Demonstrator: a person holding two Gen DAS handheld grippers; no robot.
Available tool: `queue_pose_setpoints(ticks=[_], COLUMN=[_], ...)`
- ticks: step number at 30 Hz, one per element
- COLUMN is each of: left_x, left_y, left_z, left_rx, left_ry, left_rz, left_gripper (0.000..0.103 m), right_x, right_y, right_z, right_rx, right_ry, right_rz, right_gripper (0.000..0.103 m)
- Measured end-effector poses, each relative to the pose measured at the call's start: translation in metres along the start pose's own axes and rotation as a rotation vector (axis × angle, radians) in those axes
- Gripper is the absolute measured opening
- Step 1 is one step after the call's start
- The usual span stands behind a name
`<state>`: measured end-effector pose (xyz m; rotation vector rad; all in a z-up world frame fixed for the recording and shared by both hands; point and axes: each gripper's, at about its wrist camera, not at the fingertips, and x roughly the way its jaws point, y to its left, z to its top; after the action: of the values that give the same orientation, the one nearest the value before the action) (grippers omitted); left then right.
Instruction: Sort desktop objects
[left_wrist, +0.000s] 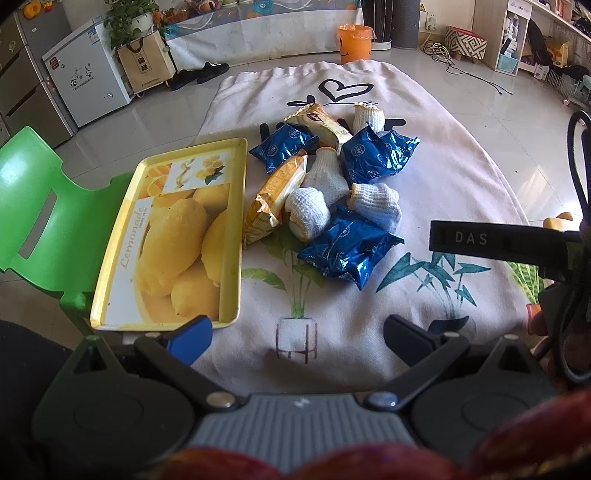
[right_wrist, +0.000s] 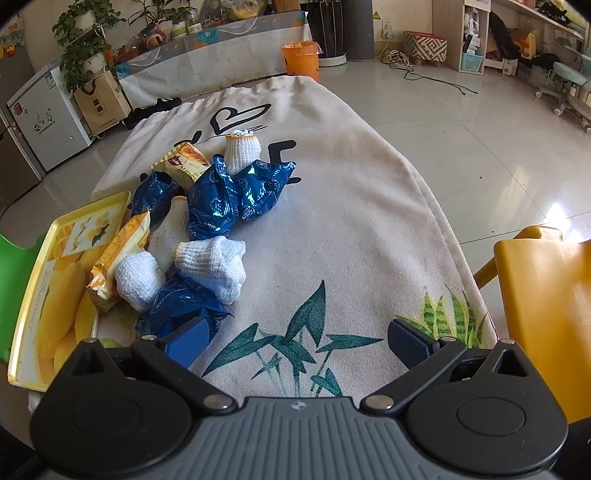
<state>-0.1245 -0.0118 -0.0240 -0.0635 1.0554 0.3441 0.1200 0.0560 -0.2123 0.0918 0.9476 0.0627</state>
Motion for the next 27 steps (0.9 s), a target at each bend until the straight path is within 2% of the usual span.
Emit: queue_pose_setpoints(ticks=[4,11,18,27], left_x=[-0.0007,-0.001,-0.0007,0.0018], left_y=[-0.0004,0.0007,0.0014,0.0027], left_z=[0.0002,0.0004,0.0001,-0.0026], left_rx=[-0.001,-0.005,-0.006,-0.014], left_ry=[-0.001,-0.003,-0.004,0.001], left_rz=[-0.003,-0.002,-0.002,-0.005], left_gripper=[0.103,0.103,0.103,0.103], right_x=[-0.0015,-0.0059,-0.0053,-0.0049], right_y=[0.0057,0.0058,0.0005,0.0016], right_z=[-0.0008,-0.0008,-0.0014,-0.0017], right_rx=[-0.046,-0.051,-0.005,-0.005], right_ry=[-0.03,-0.073,-0.052,-0.048], right_rz=[-0.048,-0.071,-0.028,-0.034], right_gripper=[0.103,0.103,0.103,0.103])
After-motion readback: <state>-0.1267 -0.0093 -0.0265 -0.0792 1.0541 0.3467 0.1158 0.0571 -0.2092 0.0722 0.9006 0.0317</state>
